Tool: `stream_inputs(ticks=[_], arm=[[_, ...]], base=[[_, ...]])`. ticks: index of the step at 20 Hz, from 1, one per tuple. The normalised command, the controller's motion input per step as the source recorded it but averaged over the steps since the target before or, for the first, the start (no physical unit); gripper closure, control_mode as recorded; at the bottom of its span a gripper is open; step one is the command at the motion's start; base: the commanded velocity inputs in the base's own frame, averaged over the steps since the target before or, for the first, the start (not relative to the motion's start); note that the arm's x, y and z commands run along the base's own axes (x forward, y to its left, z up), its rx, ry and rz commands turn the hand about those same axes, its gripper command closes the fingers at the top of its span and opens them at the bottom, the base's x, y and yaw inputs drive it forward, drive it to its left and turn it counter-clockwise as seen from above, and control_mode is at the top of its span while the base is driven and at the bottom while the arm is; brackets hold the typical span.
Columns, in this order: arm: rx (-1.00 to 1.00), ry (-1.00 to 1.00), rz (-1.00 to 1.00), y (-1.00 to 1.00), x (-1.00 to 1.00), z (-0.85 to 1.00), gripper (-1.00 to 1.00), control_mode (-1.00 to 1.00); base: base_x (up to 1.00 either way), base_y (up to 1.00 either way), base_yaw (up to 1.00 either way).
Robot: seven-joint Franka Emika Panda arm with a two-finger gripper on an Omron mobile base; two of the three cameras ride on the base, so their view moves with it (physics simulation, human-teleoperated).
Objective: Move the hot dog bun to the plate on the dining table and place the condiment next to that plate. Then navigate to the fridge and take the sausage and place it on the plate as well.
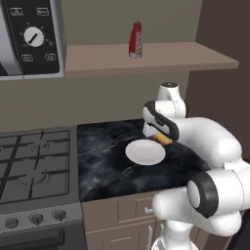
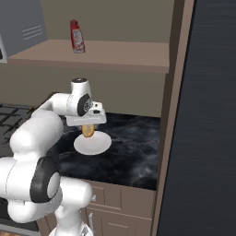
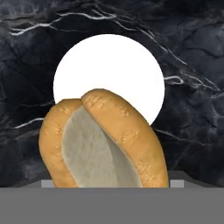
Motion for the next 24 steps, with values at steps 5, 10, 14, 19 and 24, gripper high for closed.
stream_inputs(ticks=[5, 10, 14, 19, 24], arm=[[0.10, -0.15, 0.04, -0.08, -0.50, 0.97, 1.00, -1.00], [0.07, -0.07, 0.02, -0.03, -0.57, 0.85, 1.00, -1.00], [0.03, -0.12, 0.00, -0.01, -0.75, 0.72, 1.00, -1.00], [0.00, -0.17, 0.00, 0.00, -0.53, 0.66, 1.00, -1.00], [0.00, -0.02, 0.00, 0.00, -0.13, 0.03, 1.00, -1.00]], base=[[0.00, 0.00, 0.00], [0.00, 0.00, 0.00], [0.00, 0.00, 0.00], [0.00, 0.00, 0.00], [0.00, 0.00, 0.00]])
